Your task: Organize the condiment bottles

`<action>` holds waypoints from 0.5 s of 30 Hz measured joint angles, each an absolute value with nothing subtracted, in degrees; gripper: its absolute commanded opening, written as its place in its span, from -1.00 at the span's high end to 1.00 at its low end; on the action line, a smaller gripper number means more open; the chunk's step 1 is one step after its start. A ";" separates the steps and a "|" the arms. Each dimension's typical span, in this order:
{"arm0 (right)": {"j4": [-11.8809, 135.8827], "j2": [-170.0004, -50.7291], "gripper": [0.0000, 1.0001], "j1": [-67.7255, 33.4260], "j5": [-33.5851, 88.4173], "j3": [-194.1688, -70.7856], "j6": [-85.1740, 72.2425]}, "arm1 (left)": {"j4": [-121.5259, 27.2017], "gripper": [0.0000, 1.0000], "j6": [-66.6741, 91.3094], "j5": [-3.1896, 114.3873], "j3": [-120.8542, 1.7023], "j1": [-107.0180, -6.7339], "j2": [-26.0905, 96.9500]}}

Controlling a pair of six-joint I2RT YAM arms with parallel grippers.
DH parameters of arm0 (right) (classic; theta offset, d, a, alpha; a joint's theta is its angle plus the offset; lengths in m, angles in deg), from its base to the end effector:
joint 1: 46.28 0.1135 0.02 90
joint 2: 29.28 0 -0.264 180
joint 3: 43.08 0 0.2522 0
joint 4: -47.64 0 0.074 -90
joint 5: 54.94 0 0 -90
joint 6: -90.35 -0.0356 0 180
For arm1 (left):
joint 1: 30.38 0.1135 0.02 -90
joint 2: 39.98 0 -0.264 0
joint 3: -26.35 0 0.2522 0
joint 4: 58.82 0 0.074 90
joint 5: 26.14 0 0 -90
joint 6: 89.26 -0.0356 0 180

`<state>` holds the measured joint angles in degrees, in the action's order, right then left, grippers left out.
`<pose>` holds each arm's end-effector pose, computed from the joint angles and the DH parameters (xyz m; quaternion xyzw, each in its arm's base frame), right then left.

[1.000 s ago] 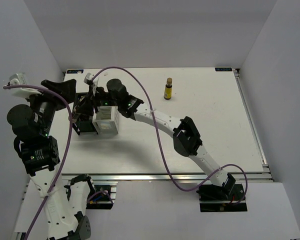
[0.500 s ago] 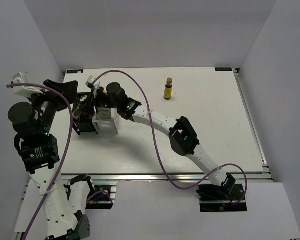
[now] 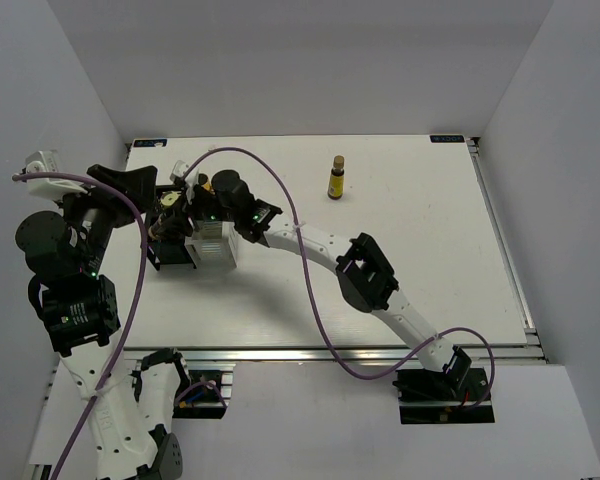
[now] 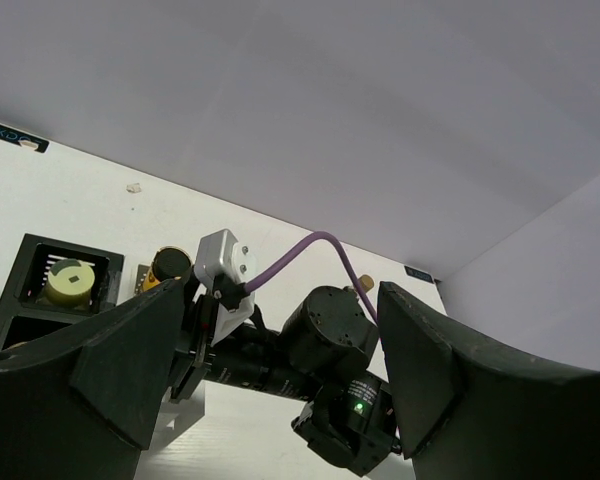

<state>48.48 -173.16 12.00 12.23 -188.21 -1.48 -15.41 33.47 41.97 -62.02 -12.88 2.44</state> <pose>0.2996 0.5110 0.2754 -0.4504 0.5421 0.4691 0.5322 0.1064 0.0196 0.4776 -0.1638 0.6728 -0.2241 0.6858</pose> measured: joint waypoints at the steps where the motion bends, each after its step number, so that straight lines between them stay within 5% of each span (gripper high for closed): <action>1: 48.63 -173.16 1.00 12.05 12.23 -188.15 -0.91 | -15.37 -0.76 33.36 41.97 -62.02 -12.86 2.44; 12: 49.66 -173.16 1.00 13.16 12.31 -187.89 2.59 | -14.97 -0.77 32.88 41.93 -62.02 -12.86 2.09; 15: 49.66 -173.16 0.68 13.36 12.31 -187.86 2.81 | -14.93 -0.77 32.73 41.93 -62.02 -12.88 1.96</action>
